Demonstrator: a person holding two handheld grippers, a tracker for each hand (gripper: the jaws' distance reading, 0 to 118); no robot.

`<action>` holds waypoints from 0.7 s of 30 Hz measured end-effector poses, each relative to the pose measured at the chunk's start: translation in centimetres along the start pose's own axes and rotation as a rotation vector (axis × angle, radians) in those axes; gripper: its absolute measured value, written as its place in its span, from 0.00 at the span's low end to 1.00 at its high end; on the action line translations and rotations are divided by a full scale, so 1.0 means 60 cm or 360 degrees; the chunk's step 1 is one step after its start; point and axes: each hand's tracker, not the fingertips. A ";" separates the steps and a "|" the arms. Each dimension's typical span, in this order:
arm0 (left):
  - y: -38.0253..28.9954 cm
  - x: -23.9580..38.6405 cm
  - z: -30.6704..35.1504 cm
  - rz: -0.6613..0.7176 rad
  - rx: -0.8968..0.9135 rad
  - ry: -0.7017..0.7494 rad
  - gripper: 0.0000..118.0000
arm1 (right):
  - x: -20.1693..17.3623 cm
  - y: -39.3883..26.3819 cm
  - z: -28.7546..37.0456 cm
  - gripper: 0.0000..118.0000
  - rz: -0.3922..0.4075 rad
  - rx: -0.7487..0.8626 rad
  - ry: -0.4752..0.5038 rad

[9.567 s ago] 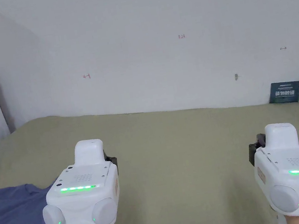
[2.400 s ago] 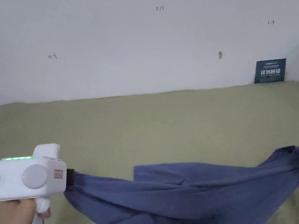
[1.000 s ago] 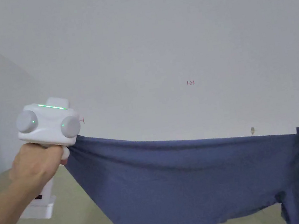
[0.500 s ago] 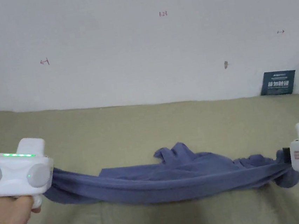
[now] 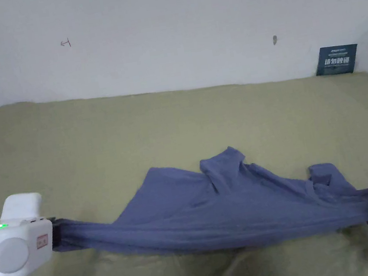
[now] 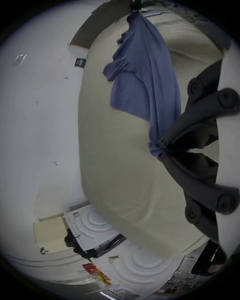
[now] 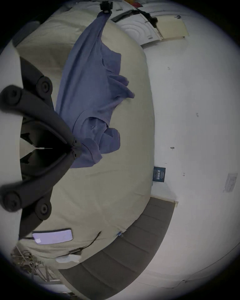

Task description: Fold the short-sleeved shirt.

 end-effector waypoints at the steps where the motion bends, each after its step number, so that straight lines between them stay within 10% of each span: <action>1: -0.024 0.003 0.010 -0.0007 -0.0024 0.0004 0.01 | 0.001 -0.020 0.015 0.00 -0.0008 -0.0006 -0.0002; 17: -0.163 -0.018 -0.045 0.0109 -0.0241 -0.0059 0.03 | -0.006 -0.143 -0.032 0.10 -0.0079 -0.0313 -0.0082; 19: -0.163 -0.025 -0.042 0.0148 -0.0215 -0.0095 0.25 | -0.015 -0.137 -0.021 0.69 -0.0099 -0.0304 -0.0096; 20: -0.163 -0.025 -0.040 0.0139 -0.0201 -0.0066 0.69 | -0.023 -0.131 -0.014 1.00 -0.0113 -0.0309 -0.0080; 21: -0.163 -0.024 -0.034 0.0127 -0.0200 -0.0051 0.97 | -0.039 -0.126 0.001 0.96 -0.0125 -0.0202 -0.0052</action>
